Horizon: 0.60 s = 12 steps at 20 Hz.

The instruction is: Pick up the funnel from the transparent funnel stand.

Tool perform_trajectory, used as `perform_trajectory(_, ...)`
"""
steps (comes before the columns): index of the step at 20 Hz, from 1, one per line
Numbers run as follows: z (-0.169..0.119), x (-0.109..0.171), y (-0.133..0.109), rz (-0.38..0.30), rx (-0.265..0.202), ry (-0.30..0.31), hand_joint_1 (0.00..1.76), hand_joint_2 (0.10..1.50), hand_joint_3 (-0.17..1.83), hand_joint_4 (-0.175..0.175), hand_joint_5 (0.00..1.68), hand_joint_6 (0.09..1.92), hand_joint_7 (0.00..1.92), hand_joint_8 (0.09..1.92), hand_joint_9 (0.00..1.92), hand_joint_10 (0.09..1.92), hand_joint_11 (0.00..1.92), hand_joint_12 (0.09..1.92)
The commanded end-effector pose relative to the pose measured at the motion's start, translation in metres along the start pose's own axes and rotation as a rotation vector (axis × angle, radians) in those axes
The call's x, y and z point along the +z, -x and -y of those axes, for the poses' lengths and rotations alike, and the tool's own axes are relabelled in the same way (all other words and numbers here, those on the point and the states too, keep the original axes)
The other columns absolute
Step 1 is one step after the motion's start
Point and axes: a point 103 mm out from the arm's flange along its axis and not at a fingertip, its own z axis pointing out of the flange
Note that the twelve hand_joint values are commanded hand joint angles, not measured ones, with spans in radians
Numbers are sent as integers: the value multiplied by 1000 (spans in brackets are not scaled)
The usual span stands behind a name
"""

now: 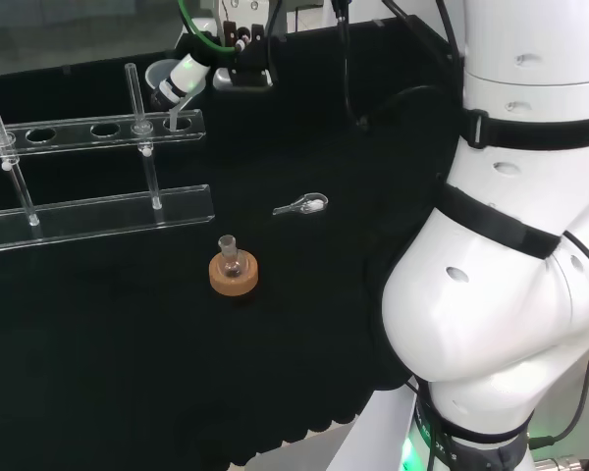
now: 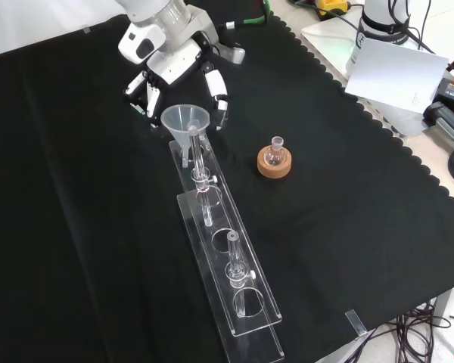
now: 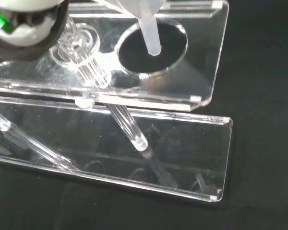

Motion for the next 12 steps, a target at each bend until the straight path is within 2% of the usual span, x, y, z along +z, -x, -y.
perform_trajectory(1,9,-16,-1,10,19,16,900,511,759,-47,620,826,973,844,936,469,93,1537)
perform_trajectory(6,17,-31,-6,12,37,21,908,515,781,-46,633,849,976,847,943,471,127,1521)
perform_trajectory(11,28,-48,-4,26,26,40,912,513,799,-45,643,867,980,847,953,473,149,1509)
perform_trajectory(12,20,-44,-38,34,27,44,912,513,803,-45,643,869,980,847,954,473,154,1507)
